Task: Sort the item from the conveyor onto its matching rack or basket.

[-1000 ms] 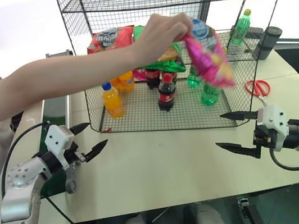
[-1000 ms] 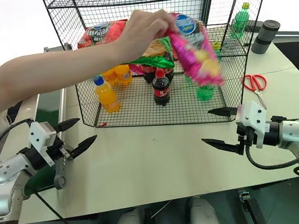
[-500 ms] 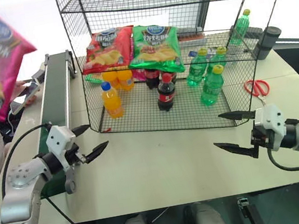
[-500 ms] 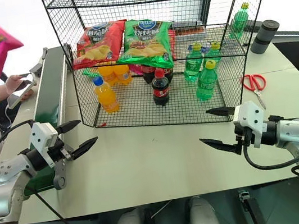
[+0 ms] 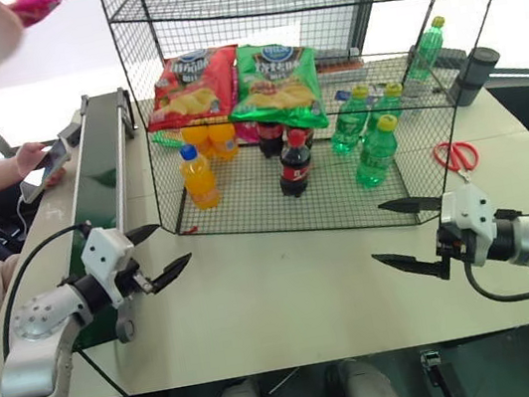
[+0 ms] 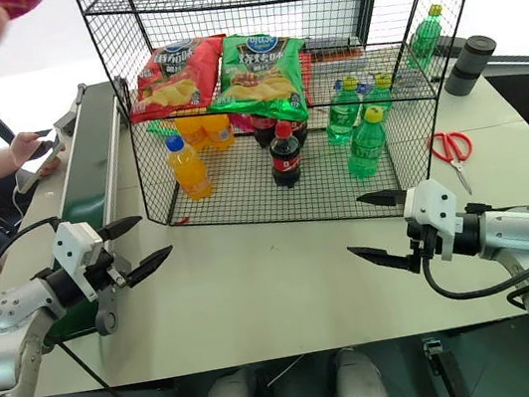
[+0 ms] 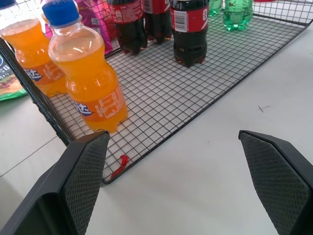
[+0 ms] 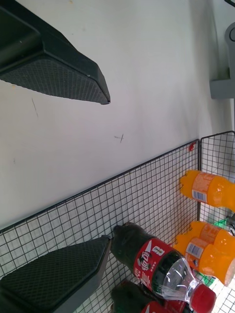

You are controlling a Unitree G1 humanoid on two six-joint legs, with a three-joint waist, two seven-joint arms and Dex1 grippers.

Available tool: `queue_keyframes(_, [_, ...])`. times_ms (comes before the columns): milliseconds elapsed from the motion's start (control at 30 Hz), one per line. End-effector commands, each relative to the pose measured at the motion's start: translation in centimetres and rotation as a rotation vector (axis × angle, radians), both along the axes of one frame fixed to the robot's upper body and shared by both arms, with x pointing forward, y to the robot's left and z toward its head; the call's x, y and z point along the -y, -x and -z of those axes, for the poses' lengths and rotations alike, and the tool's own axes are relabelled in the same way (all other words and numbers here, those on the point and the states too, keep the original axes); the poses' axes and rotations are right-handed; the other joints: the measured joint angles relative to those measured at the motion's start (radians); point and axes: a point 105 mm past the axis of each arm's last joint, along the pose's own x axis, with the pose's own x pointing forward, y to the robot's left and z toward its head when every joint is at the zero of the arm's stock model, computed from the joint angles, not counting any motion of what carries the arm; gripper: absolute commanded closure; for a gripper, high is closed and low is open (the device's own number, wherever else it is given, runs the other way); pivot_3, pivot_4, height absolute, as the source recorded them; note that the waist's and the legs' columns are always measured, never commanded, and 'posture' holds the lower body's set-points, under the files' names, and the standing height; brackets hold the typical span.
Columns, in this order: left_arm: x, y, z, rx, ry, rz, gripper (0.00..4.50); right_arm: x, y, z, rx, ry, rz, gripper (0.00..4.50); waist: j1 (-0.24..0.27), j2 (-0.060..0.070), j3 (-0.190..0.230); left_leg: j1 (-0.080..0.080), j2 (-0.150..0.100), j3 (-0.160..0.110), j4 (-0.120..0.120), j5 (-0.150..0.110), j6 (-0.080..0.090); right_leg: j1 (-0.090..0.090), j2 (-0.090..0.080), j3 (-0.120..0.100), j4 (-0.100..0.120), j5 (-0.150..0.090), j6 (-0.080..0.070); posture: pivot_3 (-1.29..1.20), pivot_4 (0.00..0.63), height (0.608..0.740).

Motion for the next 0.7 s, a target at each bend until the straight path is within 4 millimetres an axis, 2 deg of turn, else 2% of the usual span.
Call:
queue_keyframes(33, [-0.1, 0.1, -1.1, 0.033, -0.002, 0.014, 0.00, 0.1, -0.2, -0.9, 0.045, -0.001, -0.004, 0.05, 0.000, 0.000, 0.000, 0.000, 0.000, 0.000, 0.000, 0.000, 0.000, 0.000, 0.000, 0.000, 0.000, 0.000, 0.000, 0.00, 0.150, 0.740])
queue_keyframes(700, [-1.4, 0.2, -1.1, 0.043, -0.034, -0.028, 0.00, -1.3, -1.3, -0.9, 0.067, -0.022, -0.042, 0.05, -0.001, 0.000, 0.000, 0.000, 0.000, 0.000, 0.000, 0.000, 0.000, 0.000, 0.000, 0.000, 0.001, 0.000, 0.000, 0.00, 0.150, 0.740])
